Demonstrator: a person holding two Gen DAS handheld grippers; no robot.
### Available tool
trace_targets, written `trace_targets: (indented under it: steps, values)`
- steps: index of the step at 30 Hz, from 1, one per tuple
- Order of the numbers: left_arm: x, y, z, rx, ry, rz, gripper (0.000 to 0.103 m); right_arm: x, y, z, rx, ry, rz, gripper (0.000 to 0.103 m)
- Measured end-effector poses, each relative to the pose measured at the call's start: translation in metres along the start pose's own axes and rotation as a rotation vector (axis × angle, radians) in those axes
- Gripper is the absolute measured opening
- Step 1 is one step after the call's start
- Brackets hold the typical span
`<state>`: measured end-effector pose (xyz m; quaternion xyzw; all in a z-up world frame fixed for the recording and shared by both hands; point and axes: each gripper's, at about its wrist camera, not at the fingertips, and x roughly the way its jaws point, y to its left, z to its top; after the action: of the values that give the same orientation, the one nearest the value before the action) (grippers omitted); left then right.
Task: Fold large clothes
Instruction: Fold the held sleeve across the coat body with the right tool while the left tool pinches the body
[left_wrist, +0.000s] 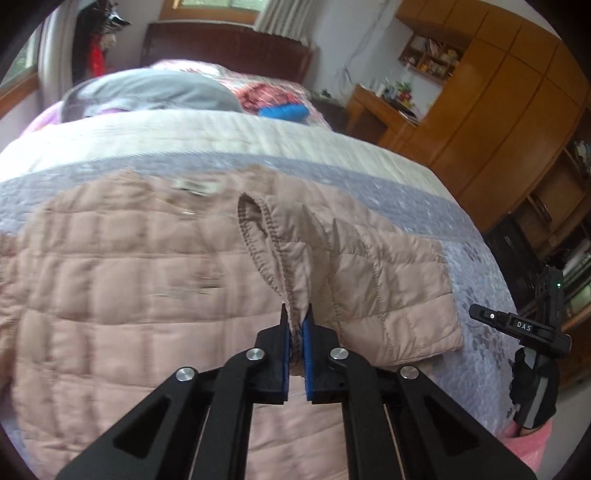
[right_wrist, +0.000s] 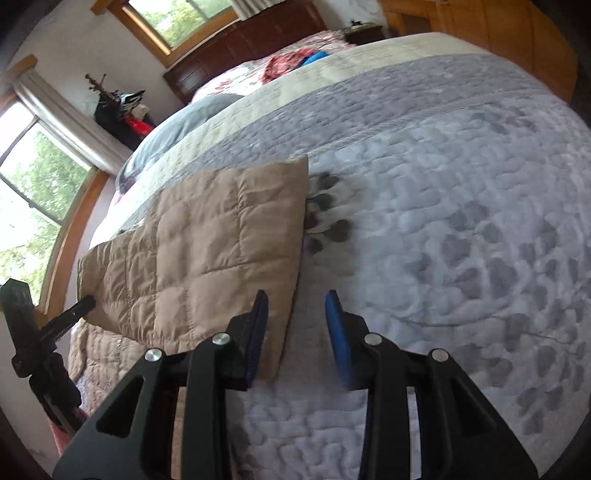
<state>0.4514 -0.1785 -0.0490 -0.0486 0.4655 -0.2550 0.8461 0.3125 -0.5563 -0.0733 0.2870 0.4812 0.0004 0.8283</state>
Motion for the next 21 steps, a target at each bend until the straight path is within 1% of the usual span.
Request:
trace_targets:
  steps: [1, 4, 6, 8, 10, 12, 14, 17, 21]
  values:
    - [-0.008, 0.010, 0.000, -0.006, -0.011, 0.019, 0.005, 0.006, 0.008, 0.000, -0.012, 0.016, 0.029, 0.032]
    - [-0.025, 0.038, -0.001, -0.025, -0.040, 0.096, 0.005, 0.021, 0.036, 0.000, -0.060, 0.054, 0.073, 0.032]
    - [-0.031, 0.060, 0.001, -0.045, -0.043, 0.128, 0.005, 0.030, 0.052, 0.001, -0.093, 0.072, 0.094, 0.032]
    - [-0.032, 0.081, 0.000, -0.084, -0.030, 0.143, 0.005, 0.039, 0.071, 0.001, -0.134, 0.092, 0.096, 0.030]
    - [-0.034, 0.100, -0.006, -0.108, -0.017, 0.162, 0.005, 0.049, 0.085, 0.001, -0.168, 0.108, 0.075, 0.030]
    - [-0.029, 0.112, -0.012, -0.114, 0.008, 0.179, 0.005, 0.057, 0.089, 0.001, -0.183, 0.118, 0.042, 0.030]
    - [-0.015, 0.121, -0.017, -0.120, 0.046, 0.187, 0.006, 0.066, 0.091, 0.000, -0.188, 0.134, 0.004, 0.026]
    - [0.003, 0.133, -0.028, -0.119, 0.079, 0.209, 0.007, 0.076, 0.090, 0.000, -0.196, 0.154, -0.039, 0.024]
    - [0.015, 0.141, -0.037, -0.119, 0.083, 0.204, 0.011, 0.087, 0.086, -0.007, -0.208, 0.163, -0.058, 0.024]
